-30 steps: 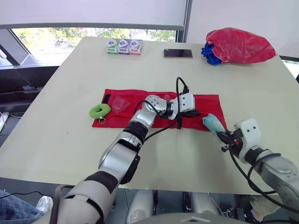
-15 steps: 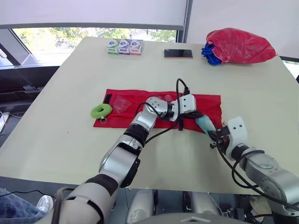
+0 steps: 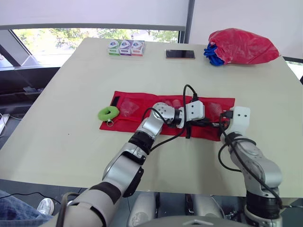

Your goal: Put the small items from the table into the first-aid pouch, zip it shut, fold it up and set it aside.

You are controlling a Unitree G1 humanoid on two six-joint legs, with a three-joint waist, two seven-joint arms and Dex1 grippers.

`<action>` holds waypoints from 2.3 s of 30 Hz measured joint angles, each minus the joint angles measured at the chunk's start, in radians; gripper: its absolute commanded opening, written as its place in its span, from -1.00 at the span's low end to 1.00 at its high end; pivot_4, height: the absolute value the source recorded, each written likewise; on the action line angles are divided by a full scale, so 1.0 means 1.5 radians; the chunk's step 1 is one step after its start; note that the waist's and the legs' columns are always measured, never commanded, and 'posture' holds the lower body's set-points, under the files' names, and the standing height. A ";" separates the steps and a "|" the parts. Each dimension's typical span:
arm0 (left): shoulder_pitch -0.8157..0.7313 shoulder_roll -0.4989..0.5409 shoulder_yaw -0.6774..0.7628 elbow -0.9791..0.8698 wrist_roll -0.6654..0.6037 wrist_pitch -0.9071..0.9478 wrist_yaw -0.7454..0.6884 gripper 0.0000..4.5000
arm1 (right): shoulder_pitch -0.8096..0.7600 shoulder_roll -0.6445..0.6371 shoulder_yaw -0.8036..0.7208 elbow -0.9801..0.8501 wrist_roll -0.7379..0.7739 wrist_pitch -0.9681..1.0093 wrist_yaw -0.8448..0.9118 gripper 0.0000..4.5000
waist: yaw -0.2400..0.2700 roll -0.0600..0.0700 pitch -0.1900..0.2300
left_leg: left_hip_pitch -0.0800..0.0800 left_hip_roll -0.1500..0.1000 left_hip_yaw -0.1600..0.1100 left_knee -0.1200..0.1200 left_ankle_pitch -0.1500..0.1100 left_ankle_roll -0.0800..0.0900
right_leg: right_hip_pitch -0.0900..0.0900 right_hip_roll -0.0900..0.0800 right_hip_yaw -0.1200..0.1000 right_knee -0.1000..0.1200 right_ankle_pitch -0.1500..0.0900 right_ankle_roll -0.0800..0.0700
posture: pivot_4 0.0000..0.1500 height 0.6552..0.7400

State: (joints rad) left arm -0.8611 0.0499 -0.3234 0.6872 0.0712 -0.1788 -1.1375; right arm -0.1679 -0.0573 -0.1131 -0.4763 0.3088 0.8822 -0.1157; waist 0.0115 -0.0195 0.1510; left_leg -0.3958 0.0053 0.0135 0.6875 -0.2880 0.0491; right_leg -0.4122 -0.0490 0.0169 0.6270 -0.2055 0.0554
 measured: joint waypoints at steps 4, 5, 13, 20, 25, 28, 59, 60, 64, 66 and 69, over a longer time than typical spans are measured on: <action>0.001 0.000 -0.001 -0.002 0.000 0.005 0.004 -1.00 | -0.005 0.000 0.005 0.016 -0.014 -0.014 0.003 -0.65 | -0.001 0.000 0.000 | 0.000 0.000 0.000 0.000 0.000 0.000 | 0.000 0.000 0.000 0.000 0.000 0.000 | 1.00 1.00; 0.001 0.000 -0.001 -0.001 0.000 0.005 0.005 -1.00 | -0.005 0.000 0.006 0.016 -0.015 -0.014 0.005 -0.56 | -0.001 0.000 0.000 | 0.000 0.000 0.000 0.000 0.000 0.000 | 0.000 0.000 0.000 0.000 0.000 0.000 | 1.00 1.00; -0.029 -0.034 0.004 0.068 0.001 0.028 0.069 -1.00 | 0.100 -0.114 0.039 -0.069 -0.009 -0.015 0.112 0.20 | 0.000 0.000 0.000 | 0.000 -0.001 0.000 0.000 0.000 0.000 | 0.000 0.000 0.001 -0.001 0.000 0.000 | 1.00 1.00; -0.043 -0.053 0.007 0.102 0.001 0.028 0.092 -1.00 | 0.185 -0.191 0.013 -0.175 0.032 -0.023 0.209 0.20 | 0.000 0.000 0.000 | 0.000 0.000 0.000 0.000 0.000 0.000 | 0.000 0.001 0.001 0.000 0.000 0.000 | 1.00 1.00; -0.045 -0.061 0.010 0.113 -0.004 0.025 0.092 -1.00 | 0.246 -0.196 -0.080 -0.210 0.073 -0.026 0.236 0.20 | 0.003 0.000 0.000 | 0.000 0.000 0.000 0.000 0.000 0.000 | 0.000 0.000 0.001 -0.001 0.000 0.000 | 1.00 1.00; -0.045 -0.066 0.027 0.112 -0.025 0.028 0.079 -0.72 | 0.264 -0.180 -0.133 -0.194 0.076 -0.032 0.223 0.22 | 0.002 0.000 0.000 | 0.000 0.000 0.000 0.000 0.000 0.000 | 0.000 0.000 0.001 -0.001 0.000 0.000 | 1.00 1.00; 0.210 0.444 0.185 -0.497 -0.329 0.365 -0.211 1.00 | 0.203 -0.222 -0.154 -0.008 0.154 -0.028 0.285 -0.96 | -0.010 0.003 -0.001 | 0.002 0.003 0.001 -0.001 0.000 0.000 | 0.000 0.001 0.003 0.000 -0.001 -0.001 | 1.00 1.00; 0.214 0.445 0.185 -0.503 -0.333 0.368 -0.210 1.00 | 0.206 -0.226 -0.161 -0.008 0.155 -0.029 0.288 -0.96 | -0.008 0.003 -0.001 | 0.002 0.003 0.002 -0.001 0.000 0.000 | 0.000 0.001 0.003 -0.001 -0.001 -0.001 | 1.00 1.00; 0.236 0.452 0.192 -0.553 -0.367 0.406 -0.191 1.00 | 0.243 -0.290 -0.215 0.035 0.154 -0.048 0.324 -0.96 | 0.002 0.003 -0.001 | 0.001 0.002 0.002 -0.001 0.000 0.000 | 0.000 0.000 0.004 -0.001 -0.001 -0.001 | 1.00 1.00; 0.238 0.458 0.199 -0.566 -0.382 0.420 -0.182 1.00 | 0.258 -0.329 -0.252 0.069 0.141 -0.061 0.336 -0.96 | 0.003 0.003 -0.001 | 0.001 0.002 0.002 -0.001 0.000 0.000 | 0.000 0.000 0.004 -0.001 -0.001 -0.001 | 1.00 1.00; 0.237 0.462 0.209 -0.579 -0.392 0.432 -0.166 1.00 | 0.263 -0.378 -0.315 0.146 0.114 -0.068 0.326 -0.96 | 0.001 0.003 -0.001 | 0.002 0.001 0.003 -0.001 0.000 0.000 | 0.000 0.001 0.004 -0.001 -0.002 -0.002 | 1.00 1.00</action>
State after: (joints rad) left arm -0.5062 0.7434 -0.0097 -0.1808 -0.5161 0.4699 -1.3866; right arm 0.2267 -0.6248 -0.5851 -0.2577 0.4798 0.7796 0.3727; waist 0.0135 -0.0150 0.1497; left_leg -0.3930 0.0071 0.0176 0.6857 -0.2880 0.0492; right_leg -0.4117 -0.0480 0.0233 0.6259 -0.2083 0.0521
